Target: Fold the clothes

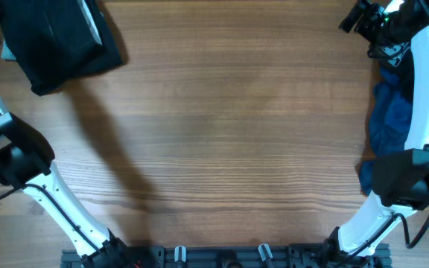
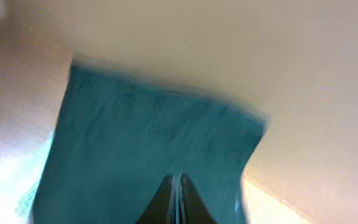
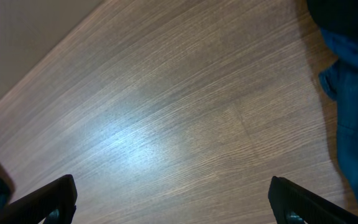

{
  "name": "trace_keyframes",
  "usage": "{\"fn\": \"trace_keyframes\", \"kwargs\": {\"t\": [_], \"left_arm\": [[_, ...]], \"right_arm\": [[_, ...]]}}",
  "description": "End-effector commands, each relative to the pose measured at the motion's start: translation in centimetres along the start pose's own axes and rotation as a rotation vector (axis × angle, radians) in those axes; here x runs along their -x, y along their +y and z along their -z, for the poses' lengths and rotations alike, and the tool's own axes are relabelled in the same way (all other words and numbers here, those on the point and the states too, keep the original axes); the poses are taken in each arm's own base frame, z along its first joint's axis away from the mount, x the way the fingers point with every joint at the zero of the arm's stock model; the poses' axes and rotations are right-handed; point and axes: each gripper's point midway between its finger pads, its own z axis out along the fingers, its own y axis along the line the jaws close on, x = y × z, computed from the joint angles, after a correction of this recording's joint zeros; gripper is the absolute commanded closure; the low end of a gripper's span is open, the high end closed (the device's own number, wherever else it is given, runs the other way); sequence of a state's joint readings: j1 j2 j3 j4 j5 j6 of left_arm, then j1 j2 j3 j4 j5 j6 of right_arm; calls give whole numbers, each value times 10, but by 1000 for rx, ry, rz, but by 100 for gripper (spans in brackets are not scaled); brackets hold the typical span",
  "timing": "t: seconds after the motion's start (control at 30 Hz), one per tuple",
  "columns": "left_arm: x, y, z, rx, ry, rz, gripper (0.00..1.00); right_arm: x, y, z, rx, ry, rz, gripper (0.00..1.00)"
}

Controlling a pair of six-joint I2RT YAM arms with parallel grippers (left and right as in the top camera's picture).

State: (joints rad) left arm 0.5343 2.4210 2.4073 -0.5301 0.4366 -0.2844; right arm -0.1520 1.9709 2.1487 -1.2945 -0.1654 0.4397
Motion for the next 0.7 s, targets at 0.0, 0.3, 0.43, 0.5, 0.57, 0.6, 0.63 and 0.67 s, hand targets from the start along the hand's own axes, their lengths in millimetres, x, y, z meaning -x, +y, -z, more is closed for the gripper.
{"fn": "trace_keyframes", "kwargs": {"t": [0.0,0.3,0.43,0.5,0.57,0.6,0.63,0.67], "left_arm": [[27,-17,-4,37,-133,-18,96],[22,-16,-45,245,-298,-69,96],[-12,-1,-80,264,-260,-70,96],[-27,17,-92,310,-242,-64,96],[-36,36,-98,374,-247,-58,96],[-41,47,-101,415,-254,-54,96],[-44,54,-104,438,-258,-52,96],[-51,63,-108,460,-258,-51,96]], "right_arm": [[-5,6,-1,32,24,20,0],[-9,11,-1,63,42,19,0],[-14,13,0,73,64,15,0],[-16,11,0,68,74,14,0],[-17,11,0,65,80,12,0],[-18,10,0,64,83,11,0],[-19,10,0,62,87,11,0],[-20,10,0,60,90,10,0]]}}
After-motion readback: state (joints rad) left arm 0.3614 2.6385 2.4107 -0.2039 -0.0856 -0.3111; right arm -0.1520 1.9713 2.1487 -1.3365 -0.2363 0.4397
